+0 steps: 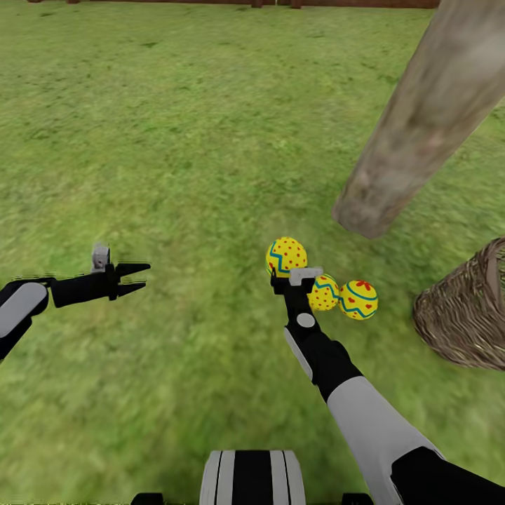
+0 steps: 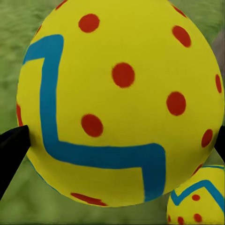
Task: Take the three Easter eggs out of the wicker basket on the lawn in the garden, then place them on the lawn next to a single tree (choose any tree) so that all three eggs are next to the same tree and none are left in the basket.
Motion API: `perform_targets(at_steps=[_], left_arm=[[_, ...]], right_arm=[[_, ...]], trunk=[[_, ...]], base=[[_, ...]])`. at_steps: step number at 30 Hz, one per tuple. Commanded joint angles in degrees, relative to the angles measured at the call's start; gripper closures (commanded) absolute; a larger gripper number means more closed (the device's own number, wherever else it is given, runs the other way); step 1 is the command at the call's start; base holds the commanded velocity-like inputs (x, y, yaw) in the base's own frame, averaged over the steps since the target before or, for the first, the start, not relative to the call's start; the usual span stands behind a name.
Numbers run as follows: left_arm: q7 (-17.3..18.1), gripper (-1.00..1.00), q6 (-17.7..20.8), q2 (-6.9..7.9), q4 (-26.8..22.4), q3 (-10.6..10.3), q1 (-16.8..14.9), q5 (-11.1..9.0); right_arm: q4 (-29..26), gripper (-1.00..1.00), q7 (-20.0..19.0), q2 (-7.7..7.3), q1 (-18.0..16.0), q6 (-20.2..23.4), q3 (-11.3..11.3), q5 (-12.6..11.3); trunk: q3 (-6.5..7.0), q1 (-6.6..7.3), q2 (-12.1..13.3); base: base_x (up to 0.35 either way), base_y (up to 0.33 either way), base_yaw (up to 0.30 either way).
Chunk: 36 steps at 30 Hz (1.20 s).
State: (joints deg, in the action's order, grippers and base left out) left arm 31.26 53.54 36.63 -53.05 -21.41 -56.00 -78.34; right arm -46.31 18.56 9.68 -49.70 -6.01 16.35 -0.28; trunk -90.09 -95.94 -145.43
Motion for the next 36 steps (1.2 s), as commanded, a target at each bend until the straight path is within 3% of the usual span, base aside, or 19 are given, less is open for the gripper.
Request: perform_targets(at_steps=[1,5,11,32,36], left_arm=[[0.3,-1.00,0.1,0.03,0.6,-0.2,-0.1,-0.1],[0.4,-1.00,0.2,0.07,0.7,-0.2,-0.1,0.0],[0.3,-1.00,0.3,1.51,-1.7,-0.2,-0.1,0.0],[0.3,-1.00,0.2,1.57,-2.2,-0.4,-0.1,-0.1],[0.5,-1.00,0.2,1.53,-0.4,-0.4,-0.1,-0.3]], right_arm=[[0.1,1.00,0.4,-0.02,0.0,-0.1,0.2,0.0],[0.1,1.00,0.4,-0.02,0.0,-0.1,0.2,0.0],[0.0,1.00,0.4,-0.02,0.0,-0.1,0.3,0.0],[0.0,1.00,0.4,-0.53,0.0,-0.1,0.1,0.0],[0.0,1.00,0.5,-0.54,0.0,-0.1,0.1,0.0]], trunk=[[-0.26,-0.01,0.0],[-0.70,-0.06,-0.1],[-1.81,-0.19,-0.1],[-6.46,-0.73,-0.4],[-6.46,-0.73,-0.4]], base=[[0.000,0.000,0.000],[0.000,0.000,0.000],[0.000,0.000,0.000],[0.000,0.000,0.000],[0.000,0.000,0.000]])
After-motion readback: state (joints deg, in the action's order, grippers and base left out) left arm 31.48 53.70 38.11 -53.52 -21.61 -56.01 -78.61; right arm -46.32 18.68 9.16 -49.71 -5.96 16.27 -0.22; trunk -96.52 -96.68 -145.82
